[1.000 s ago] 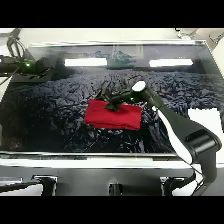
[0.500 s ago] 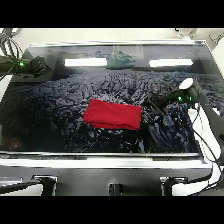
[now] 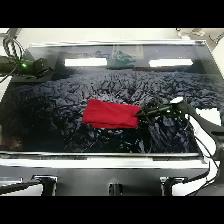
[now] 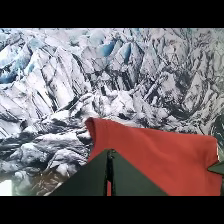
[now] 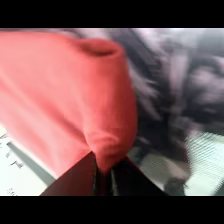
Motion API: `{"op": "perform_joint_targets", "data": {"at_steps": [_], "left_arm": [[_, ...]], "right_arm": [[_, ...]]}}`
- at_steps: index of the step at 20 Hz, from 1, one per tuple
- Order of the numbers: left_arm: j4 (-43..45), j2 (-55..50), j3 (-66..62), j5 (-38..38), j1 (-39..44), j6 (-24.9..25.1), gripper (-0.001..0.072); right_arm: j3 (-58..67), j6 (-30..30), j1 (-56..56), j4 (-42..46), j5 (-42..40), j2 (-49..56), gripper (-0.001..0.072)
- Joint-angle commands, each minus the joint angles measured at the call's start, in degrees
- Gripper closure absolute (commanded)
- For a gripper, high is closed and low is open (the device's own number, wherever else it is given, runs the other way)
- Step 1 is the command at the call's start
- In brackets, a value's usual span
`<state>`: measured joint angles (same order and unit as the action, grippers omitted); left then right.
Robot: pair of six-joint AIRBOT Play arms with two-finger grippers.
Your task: Fold the clothes and pants, and hang the long-sleeved shirts on hangers.
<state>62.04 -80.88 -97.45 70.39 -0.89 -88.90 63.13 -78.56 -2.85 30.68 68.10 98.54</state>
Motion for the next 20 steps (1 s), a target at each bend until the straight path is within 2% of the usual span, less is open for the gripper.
{"op": "perform_joint_targets", "data": {"at_steps": [1, 4, 7, 9, 15, 18, 20], "left_arm": [[-0.07, 0.02, -0.04, 0.11, 0.33, -0.04, 0.0689], [-0.07, 0.02, -0.02, -0.46, 0.33, 0.00, 0.0689], [-0.07, 0.02, -0.02, -2.36, 0.55, 0.00, 0.0688], [-0.07, 0.02, -0.02, -2.40, 0.63, 0.00, 0.0688], [-0.11, 0.04, -0.04, -2.23, 0.63, -0.04, 0.0688], [-0.09, 0.02, -0.04, -2.25, 0.63, -0.04, 0.0689], [-0.11, 0.04, -0.04, -2.25, 0.63, -0.04, 0.0688]], "right_arm": [[3.56, 5.66, -2.80, -7.23, 3.04, -2.49, 0.0679], [17.09, -2.51, -9.81, -3.34, 7.87, -7.80, 0.0679], [34.34, -11.58, -17.92, 7.26, 14.21, -9.29, 0.0678], [41.20, -15.04, -24.35, 12.98, 15.80, -9.31, 0.0677], [42.53, -20.50, -46.60, 18.18, 20.24, -8.48, 0.0678], [42.53, -21.35, -53.42, 18.69, 26.75, -8.50, 0.0678], [42.56, -23.76, -56.48, 22.10, 28.89, -8.66, 0.0678]]}}
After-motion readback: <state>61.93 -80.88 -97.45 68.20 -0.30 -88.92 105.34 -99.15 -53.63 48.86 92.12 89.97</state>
